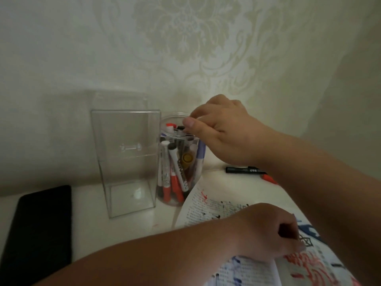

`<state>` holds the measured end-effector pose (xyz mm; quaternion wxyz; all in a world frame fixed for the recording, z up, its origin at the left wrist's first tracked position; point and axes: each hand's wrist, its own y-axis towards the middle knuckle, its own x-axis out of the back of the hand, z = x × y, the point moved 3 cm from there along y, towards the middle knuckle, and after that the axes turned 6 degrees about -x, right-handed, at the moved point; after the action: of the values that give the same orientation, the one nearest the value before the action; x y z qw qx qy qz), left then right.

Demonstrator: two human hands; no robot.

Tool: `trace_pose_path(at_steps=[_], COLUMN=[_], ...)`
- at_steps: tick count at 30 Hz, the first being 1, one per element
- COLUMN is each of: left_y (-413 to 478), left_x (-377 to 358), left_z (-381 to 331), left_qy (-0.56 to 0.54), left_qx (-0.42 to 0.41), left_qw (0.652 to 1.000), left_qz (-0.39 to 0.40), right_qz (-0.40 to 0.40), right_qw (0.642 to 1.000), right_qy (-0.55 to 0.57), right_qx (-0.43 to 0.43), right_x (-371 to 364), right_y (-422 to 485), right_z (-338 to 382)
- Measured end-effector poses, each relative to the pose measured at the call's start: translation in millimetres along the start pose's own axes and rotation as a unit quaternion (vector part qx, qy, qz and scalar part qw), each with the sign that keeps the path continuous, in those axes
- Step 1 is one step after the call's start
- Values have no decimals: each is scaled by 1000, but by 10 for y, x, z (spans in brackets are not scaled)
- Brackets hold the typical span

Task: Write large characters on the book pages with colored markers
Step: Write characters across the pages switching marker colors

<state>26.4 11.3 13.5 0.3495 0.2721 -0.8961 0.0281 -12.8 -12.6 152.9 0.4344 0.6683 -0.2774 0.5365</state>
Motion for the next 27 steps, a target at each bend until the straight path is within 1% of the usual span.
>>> trace_pose_path(at_steps=[2, 3, 4, 5, 6, 7, 8, 9, 10, 12, 14, 17, 18, 20, 23, 25, 27], left_y=[0, 6, 12, 14, 18, 22, 26, 28, 32, 39, 49, 64, 68, 73, 60, 58, 54], left_x=[-10, -17, -25, -29, -33, -36, -43, -49, -53, -61, -67, -74, -78, -87, -81, -62, -29], left_z=[3, 7, 15, 20, 24, 23, 22, 22, 26, 38, 46, 57, 59, 62, 53, 37, 42], left_qy=[-3, -1, 0, 1, 1, 0, 0, 1, -1, -6, -4, 0, 1, -1, 5, 6, 0], left_qx=[9, 11, 12, 8, 5, 2, -1, -3, -4, -5, -3, 4, 5, 7, 5, -2, -19], left_qw=[1000, 1000, 1000, 1000, 1000, 1000, 1000, 1000, 1000, 999, 1000, 999, 999, 999, 999, 995, 984], left_qz=[2, 2, -1, -6, -11, -16, -19, -22, -26, -31, -29, -34, -37, -41, -54, -100, -177], right_qz=[-13, -48, -103, -168, -213, -219, -172, -92, -5, 134, 203, 229, 229, 224, 210, 167, 119], right_qw=[1000, 998, 991, 975, 958, 949, 948, 947, 941, 920, 906, 897, 899, 905, 925, 943, 957], right_qy=[-4, 32, 89, 143, 170, 163, 126, 76, 29, -39, -73, -56, -68, -88, -74, -43, -15], right_qx=[2, -3, -15, -41, -87, -157, -236, -298, -337, -367, -364, -373, -367, -350, -309, -284, -263], right_x=[65, 111, 158, 203, 234, 219, 169, 75, -54, -322, -517, -721, -772, -850, -907, -891, -841], right_y=[-35, -58, -96, -147, -203, -264, -334, -420, -528, -737, -902, -1030, -1042, -1069, -1136, -1195, -1267], right_z=[-30, -96, -200, -355, -551, -788, -1023, -1231, -1399, -1611, -1666, -1737, -1770, -1837, -1862, -1837, -1802])
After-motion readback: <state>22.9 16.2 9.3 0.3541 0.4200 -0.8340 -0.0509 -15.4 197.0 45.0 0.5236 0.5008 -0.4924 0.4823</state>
